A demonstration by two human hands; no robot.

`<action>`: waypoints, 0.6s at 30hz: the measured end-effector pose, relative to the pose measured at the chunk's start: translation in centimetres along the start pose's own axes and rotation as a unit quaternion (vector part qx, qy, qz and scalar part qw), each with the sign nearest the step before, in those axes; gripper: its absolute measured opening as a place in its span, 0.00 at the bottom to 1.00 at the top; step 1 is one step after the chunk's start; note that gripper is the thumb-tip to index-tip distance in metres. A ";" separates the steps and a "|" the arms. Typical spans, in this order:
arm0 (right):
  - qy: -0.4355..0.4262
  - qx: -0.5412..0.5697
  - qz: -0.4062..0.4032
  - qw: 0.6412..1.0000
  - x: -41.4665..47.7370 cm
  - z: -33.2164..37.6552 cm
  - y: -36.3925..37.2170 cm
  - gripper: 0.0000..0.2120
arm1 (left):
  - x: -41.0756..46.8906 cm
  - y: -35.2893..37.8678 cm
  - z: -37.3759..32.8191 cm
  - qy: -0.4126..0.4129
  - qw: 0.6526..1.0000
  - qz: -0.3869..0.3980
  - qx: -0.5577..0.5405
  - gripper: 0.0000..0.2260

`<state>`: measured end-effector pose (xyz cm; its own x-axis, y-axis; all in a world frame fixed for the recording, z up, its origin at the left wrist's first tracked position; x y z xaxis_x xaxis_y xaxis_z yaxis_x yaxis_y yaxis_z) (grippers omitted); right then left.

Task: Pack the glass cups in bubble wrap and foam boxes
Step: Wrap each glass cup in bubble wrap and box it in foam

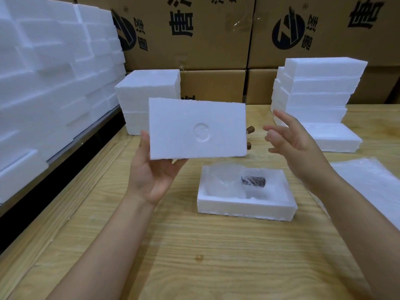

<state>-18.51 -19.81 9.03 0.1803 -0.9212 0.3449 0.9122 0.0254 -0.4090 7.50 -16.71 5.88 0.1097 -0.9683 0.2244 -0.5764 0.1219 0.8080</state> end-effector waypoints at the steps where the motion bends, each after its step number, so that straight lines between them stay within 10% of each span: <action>1: -0.002 0.026 0.009 1.000 0.0 0.2 0.4 0.31 | 0.0 0.0 0.6 -0.016 1.000 0.001 -0.020 0.19; 7: 0.014 0.123 0.054 0.991 0.2 0.0 0.0 0.29 | -0.4 1.5 3.1 -0.091 0.995 0.041 0.023 0.21; 11: 0.061 0.120 0.134 0.982 0.5 -1.5 -1.5 0.23 | -0.5 1.8 2.7 -0.030 0.966 0.066 0.248 0.42; 18: 0.143 0.122 0.311 0.931 -2.0 -4.6 -1.5 0.30 | -0.4 0.2 4.3 -0.038 0.933 0.078 0.348 0.17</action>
<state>-21.94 -19.77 5.06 0.6289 -0.7631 -0.1490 0.7262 0.6449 -0.2382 3.80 -17.25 3.63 -0.0620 -0.9663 0.2498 -0.9701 0.1173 0.2126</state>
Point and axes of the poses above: each hand's wrist, its own x-axis towards the middle knuckle, its own y-axis out of the palm, z = x × y, the point moved 9 cm from there along x, towards the middle knuckle, and after that the axes turned 10 degrees about -x, right-handed, at the moved point
